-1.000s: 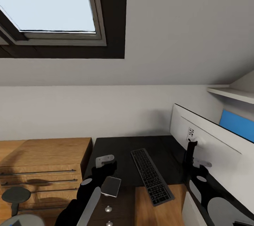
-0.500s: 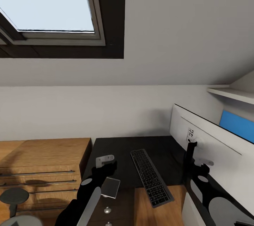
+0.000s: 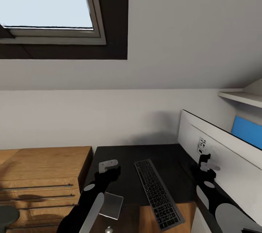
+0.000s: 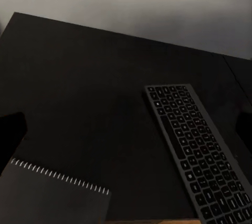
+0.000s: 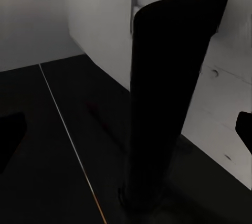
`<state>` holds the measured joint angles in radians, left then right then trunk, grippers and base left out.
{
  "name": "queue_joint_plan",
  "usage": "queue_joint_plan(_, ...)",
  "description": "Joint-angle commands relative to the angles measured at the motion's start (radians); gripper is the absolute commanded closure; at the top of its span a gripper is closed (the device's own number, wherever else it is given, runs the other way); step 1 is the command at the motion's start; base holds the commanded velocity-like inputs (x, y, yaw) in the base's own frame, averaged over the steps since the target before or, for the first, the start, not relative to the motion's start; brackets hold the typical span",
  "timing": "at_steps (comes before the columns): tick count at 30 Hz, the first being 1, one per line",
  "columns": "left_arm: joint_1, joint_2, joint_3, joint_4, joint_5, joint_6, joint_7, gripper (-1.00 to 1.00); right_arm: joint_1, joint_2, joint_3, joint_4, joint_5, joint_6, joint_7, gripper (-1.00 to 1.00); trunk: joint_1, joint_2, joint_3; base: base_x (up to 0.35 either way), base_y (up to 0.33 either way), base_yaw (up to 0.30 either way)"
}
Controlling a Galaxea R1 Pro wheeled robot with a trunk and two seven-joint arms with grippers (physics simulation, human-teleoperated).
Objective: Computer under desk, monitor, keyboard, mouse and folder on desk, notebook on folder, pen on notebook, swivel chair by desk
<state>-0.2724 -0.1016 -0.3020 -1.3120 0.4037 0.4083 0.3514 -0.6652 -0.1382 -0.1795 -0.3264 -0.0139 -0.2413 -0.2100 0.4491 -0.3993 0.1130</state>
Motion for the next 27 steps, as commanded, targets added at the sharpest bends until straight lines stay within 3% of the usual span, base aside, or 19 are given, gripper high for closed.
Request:
queue_joint_plan(1, 0.0, 0.0, -0.002, -0.001, 0.01, 0.002, 0.009, -1.0, -0.001, 0.0, -0.002, 0.001, -0.001, -0.004, 0.0, -1.0, 0.001, -0.001, 0.0, 0.252, 0.0, 0.0)
queue_joint_plan(6, 0.0, 0.0, 0.0, -0.007, 0.01, 0.002, 0.009, -1.0, -0.001, 0.0, -0.002, 0.002, 0.0, -0.007, 0.003, -1.0, 0.001, -0.001, 0.0, 0.085, 0.0, 0.0)
queue_joint_plan(13, 0.003, -0.001, -0.002, -0.091, 0.013, 0.003, 0.009, -1.0, -0.001, 0.0, -0.002, 0.001, 0.0, -0.007, 0.003, -1.0, 0.001, -0.001, 0.0, 0.004, 0.0, 0.0)
queue_joint_plan(17, 0.024, -0.001, -0.002, -0.146, 0.012, 0.018, 0.009, -1.0, -0.001, 0.0, -0.003, 0.001, -0.001, -0.007, 0.003, -1.0, 0.016, -0.029, -0.013, 0.0, 0.0, 0.0)
queue_joint_plan(22, 0.045, -0.001, -0.002, -0.2, 0.012, 0.084, 0.009, -1.0, -0.001, -0.001, -0.002, 0.002, -0.002, -0.007, 0.003, -1.0, 0.035, -0.064, -0.029, 0.0, 0.0, 0.0)
queue_joint_plan(27, 0.049, -0.001, -0.002, -0.211, 0.012, 0.101, 0.009, -1.0, -0.001, -0.001, -0.002, 0.001, -0.001, -0.007, 0.003, -1.0, 0.055, -0.099, -0.044, 0.0, 0.0, 0.0)
